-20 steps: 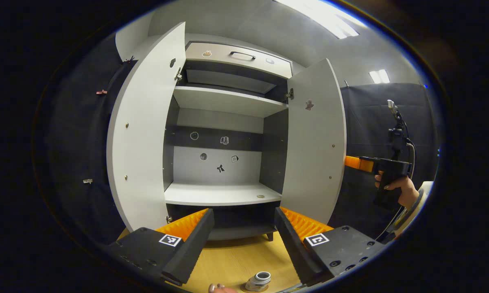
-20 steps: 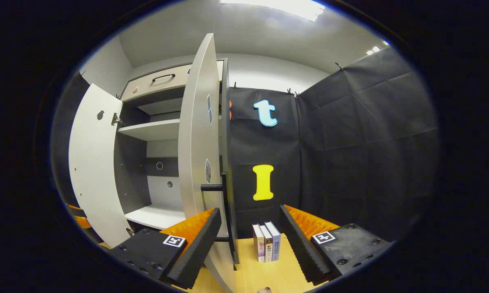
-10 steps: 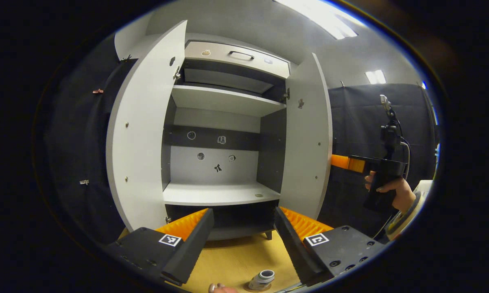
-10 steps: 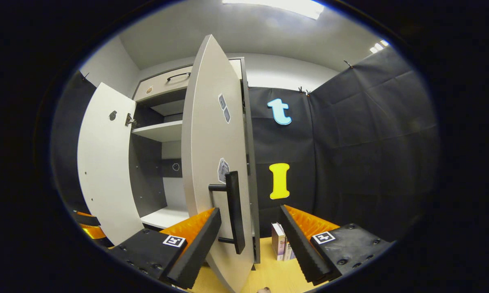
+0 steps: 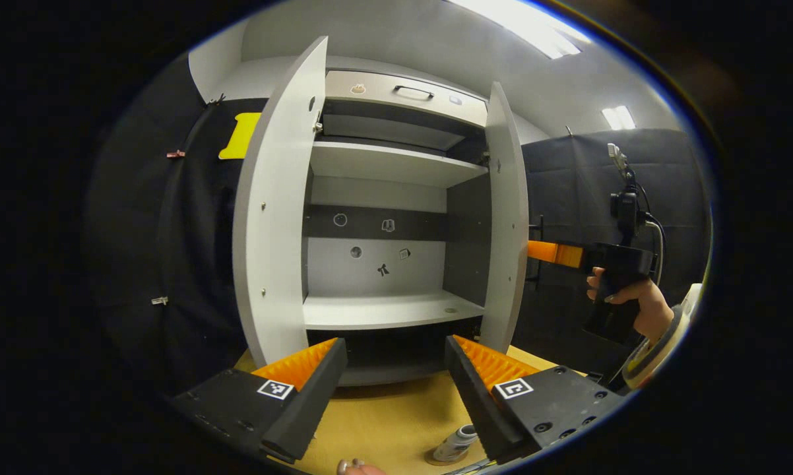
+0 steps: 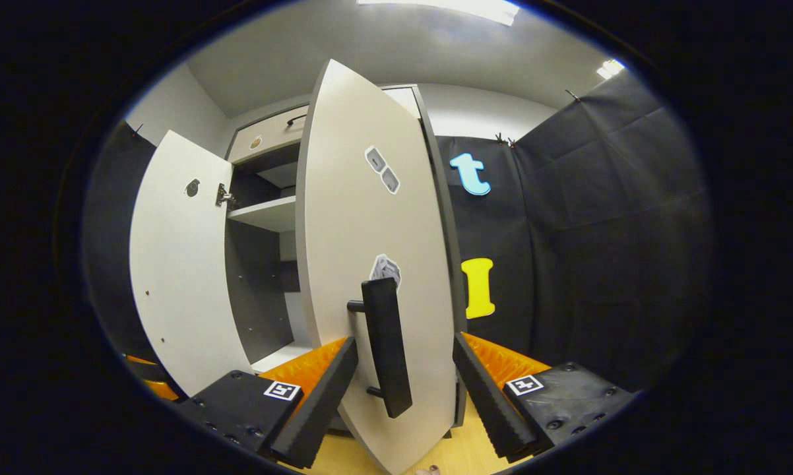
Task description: Grasp the bottle in the cabinet with the left hand and place it on the coaster, then close the right door with the right hand and the left door with the left hand.
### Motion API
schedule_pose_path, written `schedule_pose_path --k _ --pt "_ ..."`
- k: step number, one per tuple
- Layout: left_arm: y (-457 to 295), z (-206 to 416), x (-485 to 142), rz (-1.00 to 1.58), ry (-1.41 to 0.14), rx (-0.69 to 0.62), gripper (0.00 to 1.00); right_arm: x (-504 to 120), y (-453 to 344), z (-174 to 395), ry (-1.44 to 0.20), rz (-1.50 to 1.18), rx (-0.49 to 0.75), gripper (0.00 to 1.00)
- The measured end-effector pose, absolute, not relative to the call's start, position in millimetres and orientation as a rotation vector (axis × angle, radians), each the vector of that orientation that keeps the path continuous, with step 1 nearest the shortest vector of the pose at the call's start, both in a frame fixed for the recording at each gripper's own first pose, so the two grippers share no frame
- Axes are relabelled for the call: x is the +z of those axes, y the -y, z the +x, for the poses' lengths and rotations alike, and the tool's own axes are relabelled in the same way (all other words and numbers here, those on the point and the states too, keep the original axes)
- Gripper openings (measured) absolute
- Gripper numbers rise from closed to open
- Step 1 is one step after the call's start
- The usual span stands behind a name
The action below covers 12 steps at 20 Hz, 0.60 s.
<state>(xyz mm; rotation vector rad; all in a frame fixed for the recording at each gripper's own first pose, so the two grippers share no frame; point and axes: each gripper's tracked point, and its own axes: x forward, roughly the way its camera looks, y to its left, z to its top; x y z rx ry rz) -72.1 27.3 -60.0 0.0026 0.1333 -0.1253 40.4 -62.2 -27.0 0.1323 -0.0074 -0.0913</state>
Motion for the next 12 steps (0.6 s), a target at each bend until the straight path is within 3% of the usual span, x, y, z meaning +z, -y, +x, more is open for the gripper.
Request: schedule_pose_path --k 5,12 --pt "-61.2 -82.6 -52.6 -0.024 -0.118 -0.033 0.95 -35.8 20.1 81.5 -0.014 0.125 -0.025 0.97" --pt "-120.4 -109.9 -37.2 -0.003 -0.083 0.147 0.95 -40.8 -4.2 124.5 0.012 0.038 -0.031 0.97"
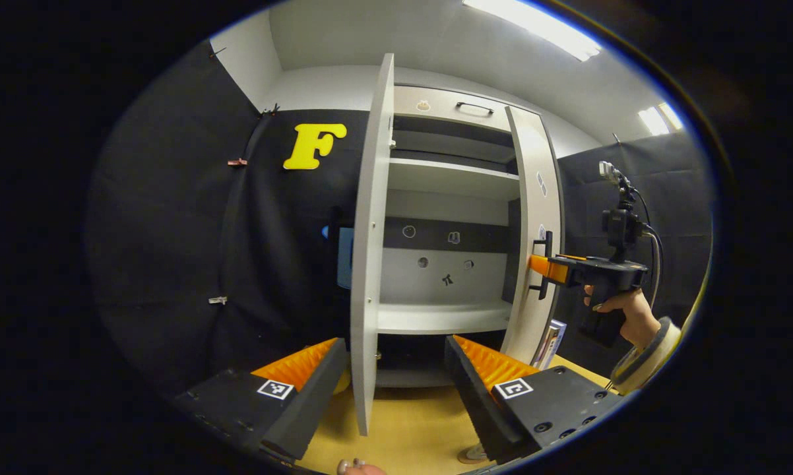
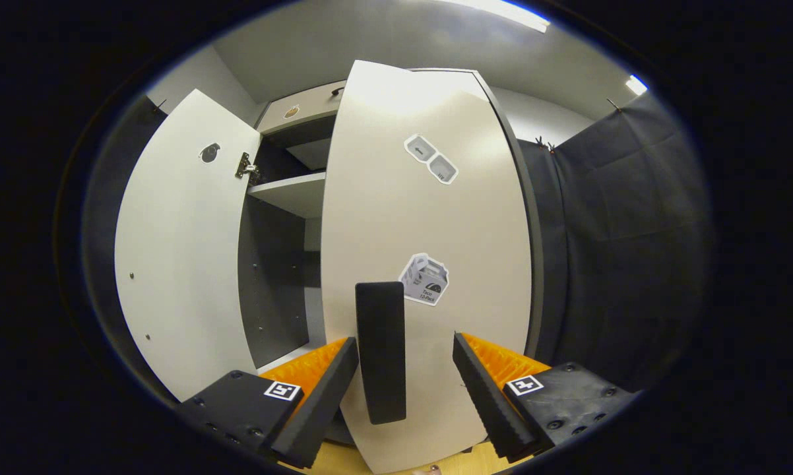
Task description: Grasp the bottle in the cabinet with the left hand and place it on the coaster, then close the right door with the right hand and the left door with the left hand.
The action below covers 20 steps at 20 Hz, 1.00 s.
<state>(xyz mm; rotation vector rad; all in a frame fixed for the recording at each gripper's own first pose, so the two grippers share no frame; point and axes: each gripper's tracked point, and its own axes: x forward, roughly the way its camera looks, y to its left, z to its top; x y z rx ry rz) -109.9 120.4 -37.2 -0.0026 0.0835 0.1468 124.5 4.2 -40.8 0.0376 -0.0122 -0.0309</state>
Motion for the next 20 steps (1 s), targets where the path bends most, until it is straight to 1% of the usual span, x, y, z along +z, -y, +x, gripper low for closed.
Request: schedule_pose_path --k 4,7,10,14,18,20 --pt "-160.7 -110.5 -26.4 0.024 -0.056 0.261 0.95 -43.4 -12.8 147.5 0.035 -0.007 -0.046 0.97" --pt "-186.9 -99.9 -7.6 0.015 -0.020 0.291 0.95 -47.1 -16.7 164.6 0.041 -0.048 -0.059 0.94" --pt "-200.0 -83.9 9.9 0.009 0.009 0.288 0.94 -48.4 -19.6 181.5 0.044 -0.060 -0.074 0.94" --pt "-210.7 -59.8 13.1 -0.025 0.015 0.275 0.94 -55.4 -20.5 201.5 0.027 -0.010 -0.071 0.94" --pt "-217.0 -42.7 17.4 -0.028 0.017 0.263 0.94 -57.7 -22.6 197.7 0.022 -0.016 -0.031 0.95" --pt "-220.3 -31.2 19.3 -0.017 0.018 0.251 0.94 -56.7 -29.8 182.9 0.019 -0.027 -0.001 0.95"
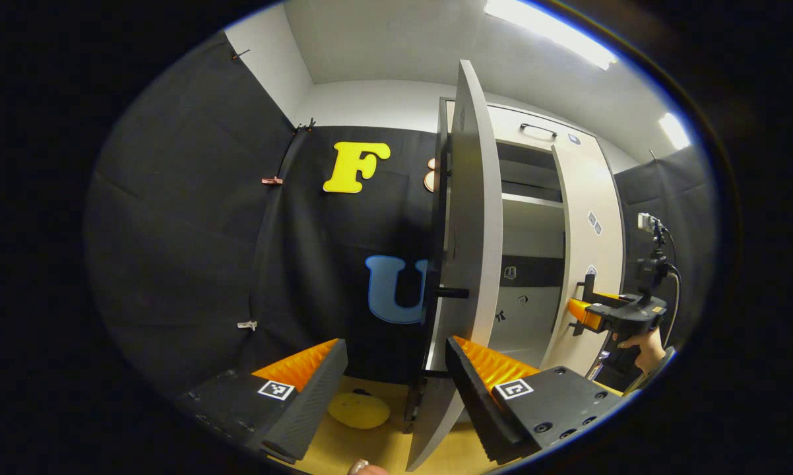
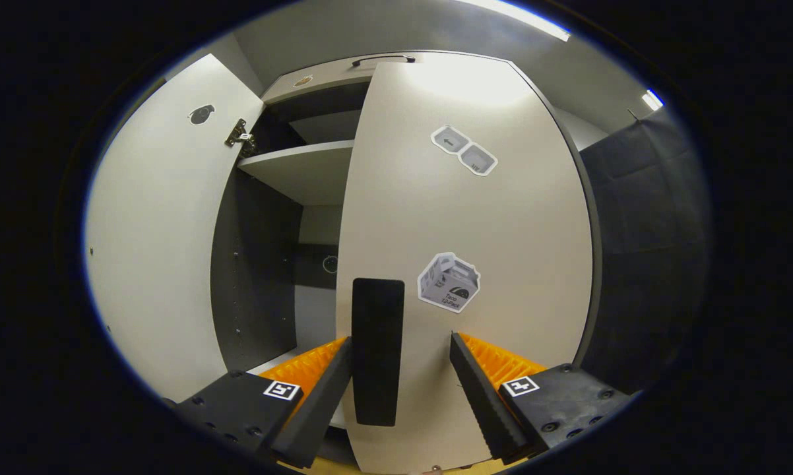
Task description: Grasp the bottle in the cabinet with the left hand and place it on the coaster, then close the right door with the right hand and the left door with the left hand.
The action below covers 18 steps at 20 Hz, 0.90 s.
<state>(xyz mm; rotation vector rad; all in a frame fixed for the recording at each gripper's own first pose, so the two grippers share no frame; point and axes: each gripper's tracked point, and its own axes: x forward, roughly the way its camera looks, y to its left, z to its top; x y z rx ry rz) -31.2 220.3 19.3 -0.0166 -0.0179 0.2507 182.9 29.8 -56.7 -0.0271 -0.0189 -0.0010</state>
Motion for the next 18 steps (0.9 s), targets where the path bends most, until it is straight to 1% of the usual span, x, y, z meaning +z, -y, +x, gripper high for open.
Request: schedule_pose_path --k 4,7,10,13,18 --pt "-213.1 -34.0 19.8 0.012 0.018 0.223 0.94 -41.8 -35.5 131.5 0.066 -0.011 0.042 0.97" --pt "-201.0 -30.6 21.4 0.054 0.004 0.186 0.95 -37.6 -26.8 103.9 0.064 -0.005 0.022 0.97" --pt "-191.9 -28.5 20.2 0.068 0.005 0.167 0.94 -38.8 -9.2 85.9 0.042 0.010 -0.015 0.97" --pt "-179.9 -25.9 17.6 0.023 0.017 0.139 0.94 -34.9 9.8 69.5 0.046 0.038 -0.047 0.97" --pt "-158.5 -17.1 14.7 -0.009 0.023 0.083 0.94 -27.8 30.3 60.2 0.047 0.026 -0.085 0.97"
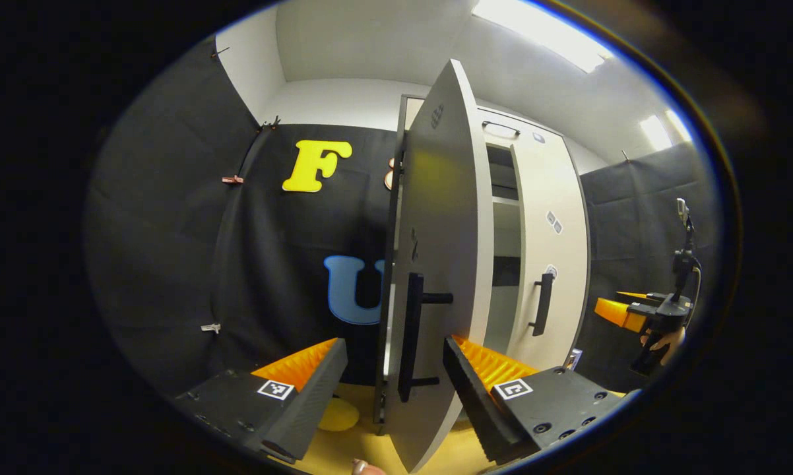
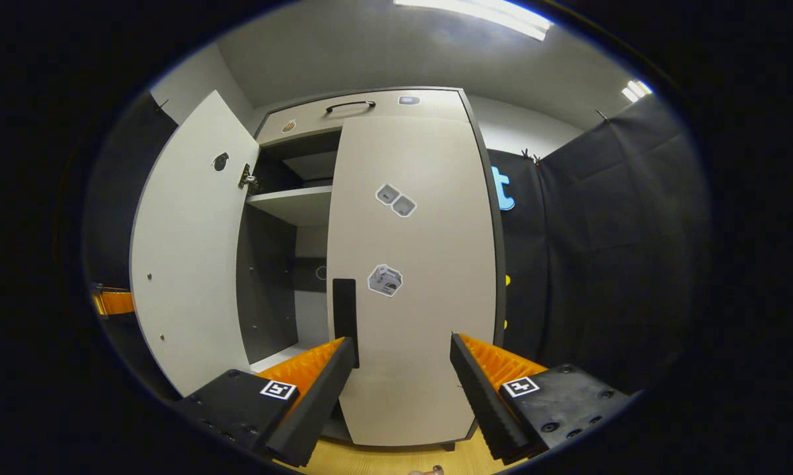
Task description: Grasp the bottle in the cabinet with the left hand and place it on the coaster, then close the right door with the right hand and the left door with the left hand.
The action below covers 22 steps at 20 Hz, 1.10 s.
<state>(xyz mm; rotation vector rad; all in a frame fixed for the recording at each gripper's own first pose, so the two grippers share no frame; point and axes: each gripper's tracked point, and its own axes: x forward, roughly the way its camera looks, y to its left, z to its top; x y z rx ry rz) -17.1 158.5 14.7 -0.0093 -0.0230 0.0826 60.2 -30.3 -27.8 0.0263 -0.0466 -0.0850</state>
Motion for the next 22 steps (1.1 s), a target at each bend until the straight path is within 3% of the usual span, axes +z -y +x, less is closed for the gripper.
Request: schedule_pose_path --k 13,22 --pt "-94.1 23.3 4.6 0.015 0.013 -0.002 0.94 -28.5 61.5 47.5 0.025 0.035 -0.101 0.97" --pt "-26.2 46.4 -20.8 0.026 -0.033 -0.150 0.95 -23.3 60.2 23.7 0.026 0.015 -0.081 0.97"
